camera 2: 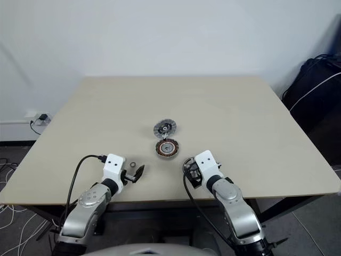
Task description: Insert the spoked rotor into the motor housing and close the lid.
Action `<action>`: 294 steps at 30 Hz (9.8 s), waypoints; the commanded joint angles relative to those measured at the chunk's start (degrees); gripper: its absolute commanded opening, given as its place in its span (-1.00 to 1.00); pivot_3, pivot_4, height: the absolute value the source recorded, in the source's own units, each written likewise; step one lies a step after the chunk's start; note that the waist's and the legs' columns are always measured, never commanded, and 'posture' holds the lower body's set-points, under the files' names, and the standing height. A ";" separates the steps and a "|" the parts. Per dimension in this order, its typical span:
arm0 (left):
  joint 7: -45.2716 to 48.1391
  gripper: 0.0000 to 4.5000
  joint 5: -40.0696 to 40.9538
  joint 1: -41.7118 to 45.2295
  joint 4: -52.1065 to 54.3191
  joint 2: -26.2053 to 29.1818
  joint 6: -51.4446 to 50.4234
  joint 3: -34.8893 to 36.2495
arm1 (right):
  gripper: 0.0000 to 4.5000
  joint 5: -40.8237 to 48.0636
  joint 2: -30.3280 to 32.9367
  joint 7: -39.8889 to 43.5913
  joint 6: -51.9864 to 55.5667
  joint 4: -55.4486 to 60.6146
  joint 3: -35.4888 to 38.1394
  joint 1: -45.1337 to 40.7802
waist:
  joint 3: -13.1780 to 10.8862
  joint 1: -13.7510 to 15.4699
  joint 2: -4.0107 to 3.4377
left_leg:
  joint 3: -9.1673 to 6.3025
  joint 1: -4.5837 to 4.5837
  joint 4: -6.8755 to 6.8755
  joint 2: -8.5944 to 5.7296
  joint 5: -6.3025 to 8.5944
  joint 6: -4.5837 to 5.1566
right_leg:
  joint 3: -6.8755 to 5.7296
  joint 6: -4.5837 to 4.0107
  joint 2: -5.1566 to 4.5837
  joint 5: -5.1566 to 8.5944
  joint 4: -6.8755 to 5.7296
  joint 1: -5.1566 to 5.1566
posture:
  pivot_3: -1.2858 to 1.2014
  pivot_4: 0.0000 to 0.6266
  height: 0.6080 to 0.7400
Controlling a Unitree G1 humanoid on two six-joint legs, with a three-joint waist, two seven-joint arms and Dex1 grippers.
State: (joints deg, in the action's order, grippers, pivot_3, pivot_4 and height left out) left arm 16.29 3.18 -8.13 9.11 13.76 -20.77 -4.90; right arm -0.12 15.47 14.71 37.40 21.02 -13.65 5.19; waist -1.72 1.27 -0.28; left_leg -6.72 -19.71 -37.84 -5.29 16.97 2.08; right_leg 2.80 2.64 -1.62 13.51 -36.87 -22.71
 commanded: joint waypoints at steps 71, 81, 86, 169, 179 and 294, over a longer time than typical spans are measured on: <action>-0.46 -0.70 1.95 8.35 -6.30 -2.30 -10.01 1.44 | 1.00 -0.61 -1.94 -0.85 -1.84 1.56 0.41 -0.51 | 0.33 -0.16 -0.17 | 0.00 0.07 -0.02 -0.01 -0.02 -0.04 | 0.01 0.01 0.01 -0.03 -0.04 0.04 | 0.03 -1.00 1.00; 3.80 -0.70 3.47 16.03 -2.55 -6.55 -6.10 -4.04 | 1.00 -0.73 -2.32 -0.65 -2.08 0.60 -0.15 -1.41 | 0.23 0.28 -0.01 | -0.01 0.04 -0.07 -0.02 -0.05 -0.06 | 0.00 0.06 0.00 -0.06 -0.03 0.06 | 0.03 -1.00 1.00; 3.20 -0.70 1.17 21.47 -9.42 -8.58 -2.29 -6.40 | 1.00 -0.91 -2.42 -1.05 -2.21 0.80 -0.03 -1.22 | 0.20 0.24 0.02 | -0.01 -0.01 -0.05 -0.02 -0.19 -0.25 | 0.01 0.03 0.03 -0.06 -0.04 -0.02 | 0.03 -1.00 1.00; 5.09 -1.00 0.03 -2.80 0.11 -4.62 12.62 -7.94 | -0.99 -6.06 -15.72 -1.19 -12.33 -46.81 -4.13 -35.34 | 0.27 -1.18 -0.25 | 0.03 0.05 0.07 -0.02 -0.27 0.14 | -0.09 -0.44 0.10 -0.34 -0.12 -0.11 | 0.03 -1.00 1.00; 5.24 -1.00 0.41 -2.57 -0.03 -4.74 12.62 -8.02 | -0.99 -6.25 -16.76 -0.40 -15.22 -51.66 -3.69 -37.26 | 0.29 -2.03 -0.29 | 0.02 0.06 0.08 -0.02 -0.28 0.13 | -0.08 -0.45 0.11 -0.34 -0.14 -0.13 | 0.03 -1.00 1.00; 7.74 -1.00 0.93 -0.80 -1.47 -3.75 10.81 -8.34 | 0.99 32.88 -10.21 5.37 14.74 0.00 32.70 -2.13 | 0.33 -1.73 -0.55 | 0.01 -0.01 0.17 0.14 -0.28 0.15 | 0.02 -0.18 0.09 -0.09 -0.07 0.10 | 0.03 -1.00 1.00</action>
State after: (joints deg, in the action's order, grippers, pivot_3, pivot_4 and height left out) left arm 23.53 3.60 -9.97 6.93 9.64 -9.95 -13.08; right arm 26.18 6.56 20.73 47.38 18.73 16.04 3.42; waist -1.39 -0.46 -0.83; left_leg -6.71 -19.72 -37.67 -5.15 16.69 2.23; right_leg 2.83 2.45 -1.53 13.42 -36.93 -22.61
